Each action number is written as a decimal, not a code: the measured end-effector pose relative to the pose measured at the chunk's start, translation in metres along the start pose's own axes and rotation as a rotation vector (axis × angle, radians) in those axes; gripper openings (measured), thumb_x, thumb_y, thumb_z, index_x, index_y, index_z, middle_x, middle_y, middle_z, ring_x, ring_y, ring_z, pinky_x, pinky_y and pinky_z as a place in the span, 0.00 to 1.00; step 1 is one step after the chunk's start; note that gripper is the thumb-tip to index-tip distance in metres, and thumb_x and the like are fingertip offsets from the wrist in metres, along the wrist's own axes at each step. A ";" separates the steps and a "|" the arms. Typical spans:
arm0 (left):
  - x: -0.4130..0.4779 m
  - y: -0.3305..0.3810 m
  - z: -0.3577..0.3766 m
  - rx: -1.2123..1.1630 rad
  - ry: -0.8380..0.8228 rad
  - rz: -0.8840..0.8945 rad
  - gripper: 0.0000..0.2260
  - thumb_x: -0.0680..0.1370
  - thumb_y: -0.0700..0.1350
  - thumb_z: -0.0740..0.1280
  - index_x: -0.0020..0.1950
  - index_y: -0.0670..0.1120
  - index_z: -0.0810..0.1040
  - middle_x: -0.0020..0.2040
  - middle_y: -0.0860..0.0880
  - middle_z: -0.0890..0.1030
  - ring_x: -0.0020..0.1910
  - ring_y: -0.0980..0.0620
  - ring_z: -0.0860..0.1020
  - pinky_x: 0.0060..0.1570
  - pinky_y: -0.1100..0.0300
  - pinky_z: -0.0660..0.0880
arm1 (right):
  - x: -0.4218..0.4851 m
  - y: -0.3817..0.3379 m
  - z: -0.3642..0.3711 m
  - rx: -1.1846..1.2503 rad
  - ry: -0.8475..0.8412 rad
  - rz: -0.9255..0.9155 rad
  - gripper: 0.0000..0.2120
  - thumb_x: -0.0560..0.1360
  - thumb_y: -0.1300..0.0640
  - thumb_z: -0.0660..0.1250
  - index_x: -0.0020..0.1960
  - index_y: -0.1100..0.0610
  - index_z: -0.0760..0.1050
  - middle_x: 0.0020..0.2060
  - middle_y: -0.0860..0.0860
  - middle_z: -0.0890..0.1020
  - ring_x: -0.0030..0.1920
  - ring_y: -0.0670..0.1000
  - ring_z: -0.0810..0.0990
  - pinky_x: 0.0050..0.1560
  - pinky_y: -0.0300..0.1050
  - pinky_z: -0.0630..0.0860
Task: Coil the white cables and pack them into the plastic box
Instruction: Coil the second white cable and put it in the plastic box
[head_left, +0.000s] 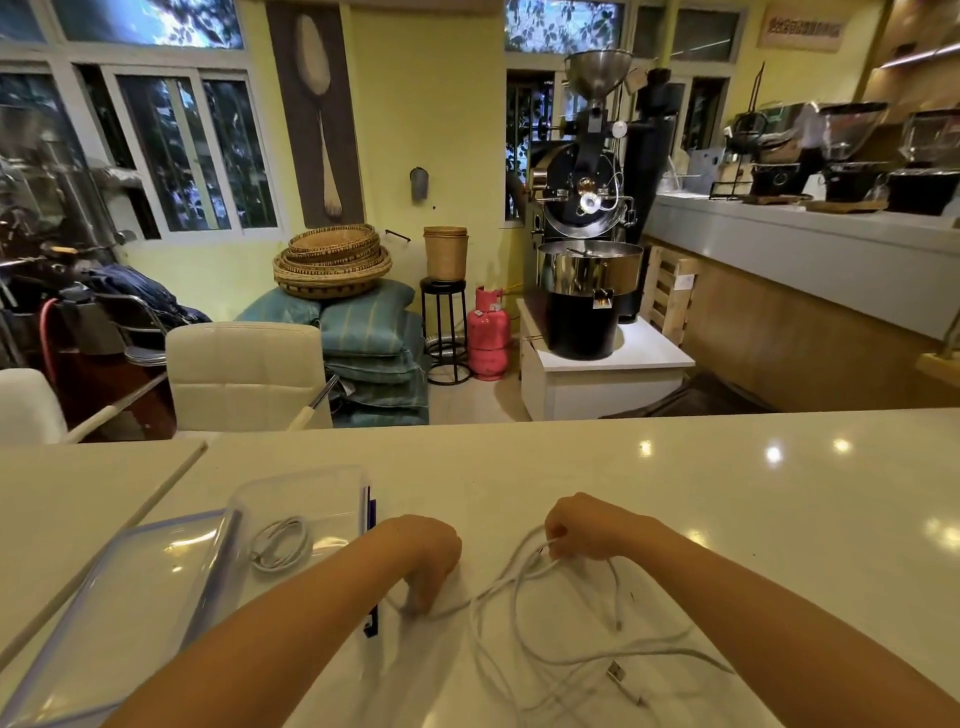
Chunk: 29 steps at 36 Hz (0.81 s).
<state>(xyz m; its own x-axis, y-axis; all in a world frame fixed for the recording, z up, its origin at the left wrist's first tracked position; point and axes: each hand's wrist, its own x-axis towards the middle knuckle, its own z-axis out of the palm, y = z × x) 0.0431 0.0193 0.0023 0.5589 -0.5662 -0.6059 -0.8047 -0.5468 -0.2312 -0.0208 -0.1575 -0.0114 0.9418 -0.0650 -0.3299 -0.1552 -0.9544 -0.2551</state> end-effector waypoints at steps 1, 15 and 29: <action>0.000 0.001 0.001 -0.011 0.006 -0.004 0.08 0.69 0.41 0.71 0.35 0.40 0.73 0.35 0.46 0.70 0.37 0.47 0.70 0.37 0.57 0.67 | -0.001 0.002 0.000 -0.006 0.004 0.008 0.12 0.75 0.58 0.63 0.52 0.65 0.78 0.49 0.60 0.81 0.43 0.51 0.71 0.38 0.41 0.66; -0.009 0.007 0.020 0.065 0.065 0.034 0.16 0.73 0.41 0.66 0.28 0.44 0.63 0.30 0.50 0.65 0.29 0.51 0.66 0.31 0.60 0.65 | 0.003 -0.016 -0.007 0.064 0.104 -0.051 0.17 0.76 0.54 0.62 0.63 0.59 0.70 0.62 0.56 0.75 0.59 0.55 0.74 0.58 0.45 0.70; -0.045 -0.023 -0.052 -0.816 0.474 0.170 0.08 0.80 0.43 0.55 0.41 0.49 0.66 0.33 0.50 0.77 0.32 0.53 0.75 0.41 0.56 0.75 | -0.003 -0.041 -0.028 0.235 0.307 -0.241 0.14 0.76 0.59 0.63 0.60 0.60 0.75 0.59 0.57 0.79 0.58 0.54 0.76 0.58 0.44 0.71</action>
<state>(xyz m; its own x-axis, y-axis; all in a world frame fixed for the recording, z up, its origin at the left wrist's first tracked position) 0.0468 0.0250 0.0747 0.6147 -0.7703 -0.1699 -0.5948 -0.5941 0.5415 -0.0085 -0.1266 0.0257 0.9986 0.0339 0.0398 0.0493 -0.8633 -0.5023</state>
